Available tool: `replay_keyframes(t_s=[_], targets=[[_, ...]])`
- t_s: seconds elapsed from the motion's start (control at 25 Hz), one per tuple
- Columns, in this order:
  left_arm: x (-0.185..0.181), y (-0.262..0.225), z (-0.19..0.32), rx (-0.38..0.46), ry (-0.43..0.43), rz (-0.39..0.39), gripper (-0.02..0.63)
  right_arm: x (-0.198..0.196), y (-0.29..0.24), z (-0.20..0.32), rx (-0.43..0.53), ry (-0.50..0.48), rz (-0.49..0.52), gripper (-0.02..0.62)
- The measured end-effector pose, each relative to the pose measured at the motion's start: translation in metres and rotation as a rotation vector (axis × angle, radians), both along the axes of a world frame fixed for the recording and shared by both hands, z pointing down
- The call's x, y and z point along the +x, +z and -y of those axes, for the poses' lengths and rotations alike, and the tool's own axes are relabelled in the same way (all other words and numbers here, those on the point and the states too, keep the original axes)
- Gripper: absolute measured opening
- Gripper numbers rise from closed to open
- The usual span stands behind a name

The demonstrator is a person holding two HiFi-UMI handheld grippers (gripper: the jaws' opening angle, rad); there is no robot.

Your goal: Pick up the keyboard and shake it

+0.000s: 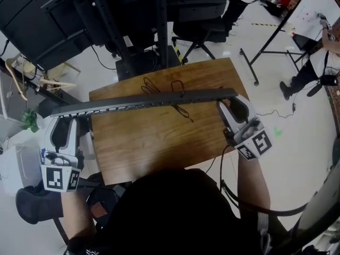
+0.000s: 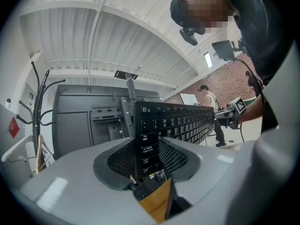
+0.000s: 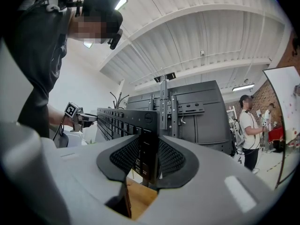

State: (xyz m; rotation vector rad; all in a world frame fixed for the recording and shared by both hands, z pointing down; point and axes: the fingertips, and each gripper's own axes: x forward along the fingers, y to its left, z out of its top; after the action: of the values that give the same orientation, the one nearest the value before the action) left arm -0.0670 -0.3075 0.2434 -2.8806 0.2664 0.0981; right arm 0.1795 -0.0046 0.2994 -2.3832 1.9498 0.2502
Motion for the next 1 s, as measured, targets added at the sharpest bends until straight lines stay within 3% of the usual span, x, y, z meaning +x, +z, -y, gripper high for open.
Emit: replay_keyframes(t_s=[0.6, 0.8, 1.0], targets=[[-0.003, 0.017, 0.001, -0.034, -0.023, 0.024, 0.152, 0.004, 0.008, 0.005, -0.025, -0.022, 0.01, 0.123], [-0.014, 0.057, 0.013, -0.077, -0.083, 0.117, 0.152, 0.003, 0.032, 0.012, -0.075, -0.05, 0.048, 0.123], [-0.02, 0.127, 0.019, -0.203, -0.103, 0.244, 0.152, -0.001, 0.094, 0.019, -0.194, -0.069, 0.155, 0.123]])
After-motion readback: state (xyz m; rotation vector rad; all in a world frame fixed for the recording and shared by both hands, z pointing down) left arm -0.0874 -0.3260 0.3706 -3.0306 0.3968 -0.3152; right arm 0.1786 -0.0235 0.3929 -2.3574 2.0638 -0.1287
